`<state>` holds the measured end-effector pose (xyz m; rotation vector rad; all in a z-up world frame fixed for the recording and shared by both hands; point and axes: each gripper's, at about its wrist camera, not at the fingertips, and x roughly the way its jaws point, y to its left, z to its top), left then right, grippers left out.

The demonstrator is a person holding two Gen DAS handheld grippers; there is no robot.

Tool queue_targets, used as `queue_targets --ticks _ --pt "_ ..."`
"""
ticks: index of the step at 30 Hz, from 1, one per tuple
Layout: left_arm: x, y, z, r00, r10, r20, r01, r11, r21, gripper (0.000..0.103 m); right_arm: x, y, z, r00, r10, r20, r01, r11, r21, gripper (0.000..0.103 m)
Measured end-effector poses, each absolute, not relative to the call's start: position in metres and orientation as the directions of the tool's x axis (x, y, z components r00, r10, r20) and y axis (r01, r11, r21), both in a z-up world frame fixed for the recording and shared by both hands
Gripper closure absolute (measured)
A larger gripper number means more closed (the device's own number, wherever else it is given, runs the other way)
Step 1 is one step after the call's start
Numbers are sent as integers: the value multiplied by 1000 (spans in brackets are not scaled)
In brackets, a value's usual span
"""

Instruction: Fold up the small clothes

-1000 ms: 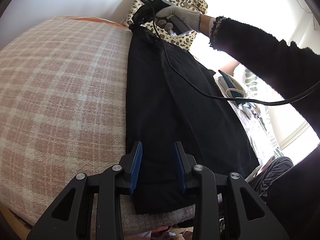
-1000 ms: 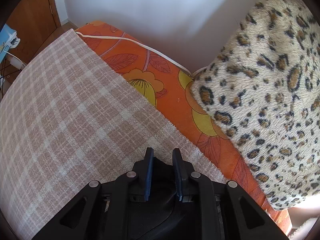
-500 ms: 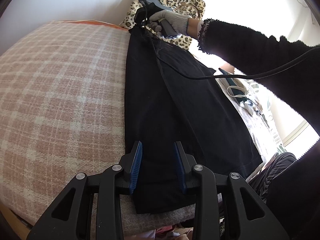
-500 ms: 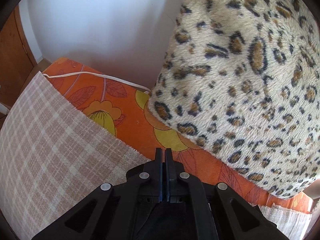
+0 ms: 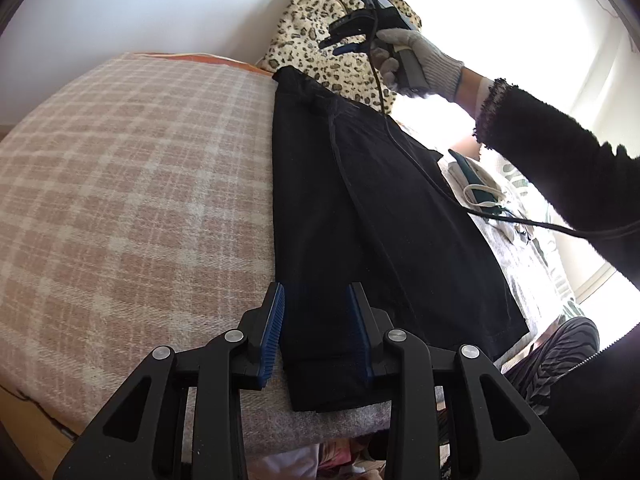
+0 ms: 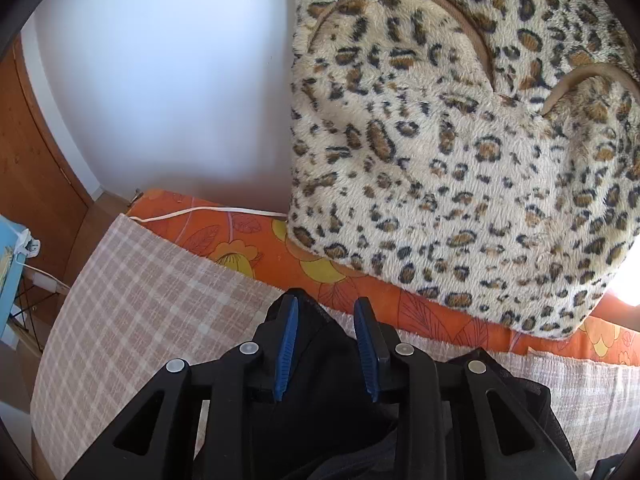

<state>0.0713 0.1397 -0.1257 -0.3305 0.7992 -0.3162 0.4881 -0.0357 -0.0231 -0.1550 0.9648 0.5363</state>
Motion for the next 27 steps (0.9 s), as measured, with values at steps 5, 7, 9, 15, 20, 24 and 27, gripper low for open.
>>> queue_targets --ticks 5,7,9,15,20,24,27 --pt "58 148 -109 709 -347 -614 139 922 -361 73 433 -81 3 463 392 -795 -505 854 127 70" --pt "54 147 -105 714 -341 -611 148 927 -345 72 413 -97 6 474 393 -788 -506 854 122 67" --pt "50 144 -101 719 -337 -608 160 931 -328 72 390 -116 11 476 400 -783 -498 857 135 62" --pt "41 119 -94 712 -395 -580 252 916 -313 72 341 -177 19 528 378 -761 -473 875 106 52" --pt "40 69 -88 647 -473 -598 385 880 -279 63 322 -230 18 562 329 -759 -410 907 90 49" --pt "38 24 -84 601 -528 -600 486 837 -251 63 319 -275 9 574 311 -758 -341 932 123 46" --pt "41 -8 -80 565 -568 -598 550 800 -240 63 325 -304 -2 560 307 -769 -298 941 158 45"
